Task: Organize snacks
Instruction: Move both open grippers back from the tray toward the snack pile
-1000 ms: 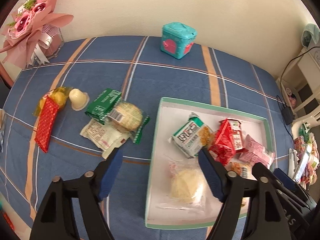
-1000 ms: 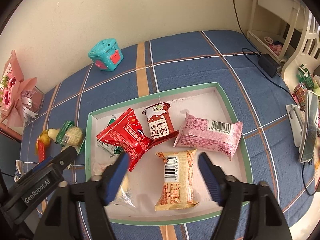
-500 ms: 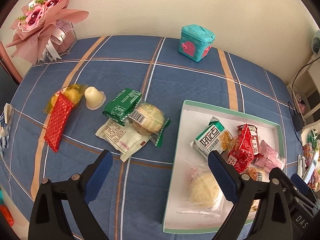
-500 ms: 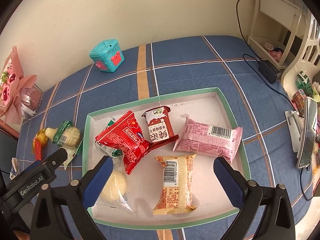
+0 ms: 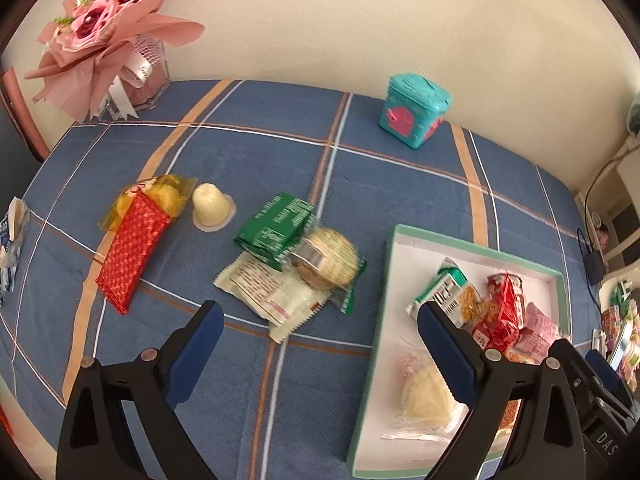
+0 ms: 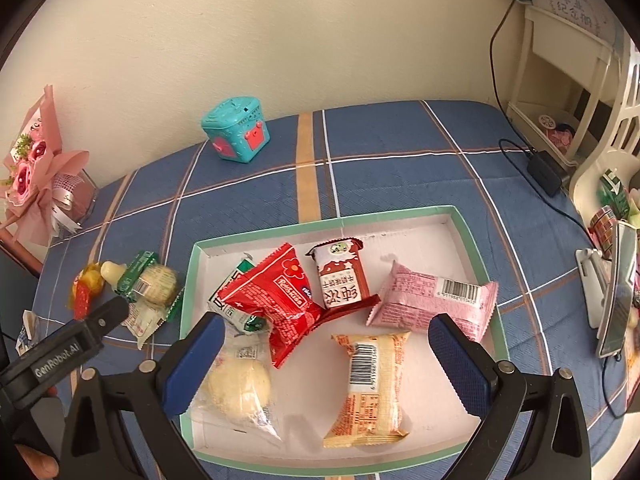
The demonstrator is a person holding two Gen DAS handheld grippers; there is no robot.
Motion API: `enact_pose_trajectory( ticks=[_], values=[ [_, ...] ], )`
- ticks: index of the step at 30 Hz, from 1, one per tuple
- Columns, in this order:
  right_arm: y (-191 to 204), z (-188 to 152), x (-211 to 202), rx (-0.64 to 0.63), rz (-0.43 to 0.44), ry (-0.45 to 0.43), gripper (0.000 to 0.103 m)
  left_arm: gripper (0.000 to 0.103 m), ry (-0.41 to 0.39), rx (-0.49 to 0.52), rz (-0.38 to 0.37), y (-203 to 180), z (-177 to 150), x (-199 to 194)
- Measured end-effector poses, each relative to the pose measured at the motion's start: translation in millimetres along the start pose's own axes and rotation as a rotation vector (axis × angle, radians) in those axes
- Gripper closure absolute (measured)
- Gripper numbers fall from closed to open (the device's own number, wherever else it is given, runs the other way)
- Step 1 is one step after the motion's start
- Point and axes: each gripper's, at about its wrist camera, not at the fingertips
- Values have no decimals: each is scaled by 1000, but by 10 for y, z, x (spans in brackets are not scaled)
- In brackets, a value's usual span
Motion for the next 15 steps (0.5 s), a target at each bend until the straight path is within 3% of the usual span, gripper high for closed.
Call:
enact_pose_trajectory(
  ticks=[11,15],
  values=[
    [429,-22,61,-38,63,-15,0,5,-51,-93,22,670,120,-87],
    [738,-41,61,-98,91,-44,0,5,-85,-110,83,906,178,-167]
  ],
)
Point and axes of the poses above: each gripper's, at about its wrist camera, not at the fingertips, and x roughly the way its jaws point, y to its left, z to its top, and after that the axes turned 5 degrees about -z, right-handed
